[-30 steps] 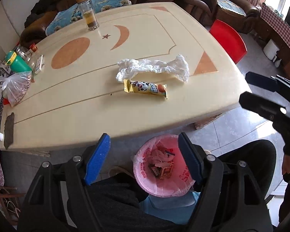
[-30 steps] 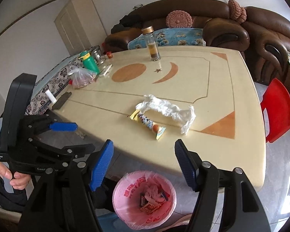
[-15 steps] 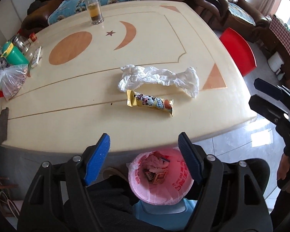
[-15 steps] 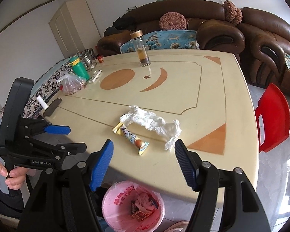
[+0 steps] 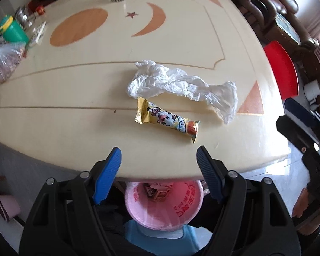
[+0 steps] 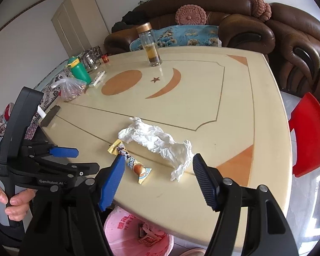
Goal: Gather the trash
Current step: 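Move the left tool to the yellow wrapper while the right tool approaches the white plastic bag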
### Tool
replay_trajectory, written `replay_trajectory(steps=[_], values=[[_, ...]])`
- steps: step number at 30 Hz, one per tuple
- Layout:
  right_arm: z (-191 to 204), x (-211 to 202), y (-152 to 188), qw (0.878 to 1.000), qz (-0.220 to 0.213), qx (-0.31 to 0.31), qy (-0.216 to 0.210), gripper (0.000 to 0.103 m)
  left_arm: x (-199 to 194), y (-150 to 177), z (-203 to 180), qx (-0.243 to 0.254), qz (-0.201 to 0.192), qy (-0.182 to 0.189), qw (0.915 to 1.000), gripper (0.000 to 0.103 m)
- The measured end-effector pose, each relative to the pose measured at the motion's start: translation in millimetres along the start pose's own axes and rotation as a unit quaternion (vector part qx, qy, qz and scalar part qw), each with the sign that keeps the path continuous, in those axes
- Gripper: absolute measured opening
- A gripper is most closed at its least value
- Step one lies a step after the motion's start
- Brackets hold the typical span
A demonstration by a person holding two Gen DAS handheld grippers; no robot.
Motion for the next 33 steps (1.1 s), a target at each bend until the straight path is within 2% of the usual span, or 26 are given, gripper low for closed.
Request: replay_trajectory(steps=[8, 22, 33], values=[[-10.5, 36.7, -3.7, 0.999, 0.029, -0.012, 0.007, 0.065, 27.0, -11.9, 6.5, -0.074, 0.025, 0.027, 0.9966, 0.071], [-9.4, 87.1, -1.8, 0.996, 0.064, -0.059, 0.02, 0.065, 70.5, -18.5, 21.1, -0.164, 0.057, 0.032, 0.9843, 0.071], [-6.4, 112.6, 5.7, 0.992, 0.073, -0.094, 0.032, 0.065, 83.1, -18.6, 30.6, -0.218, 0.051, 0.036, 0.974, 0.071]])
Point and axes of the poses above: each gripper's, at about its wrist camera, not at the fingertips, and x roughly the way its jaws point, z to its left, y to its underside, the point moved 6 cm from there along x, roughly the way its jaws point, and after that the axes turned 4 degrees about y, right-handed, at the moved point
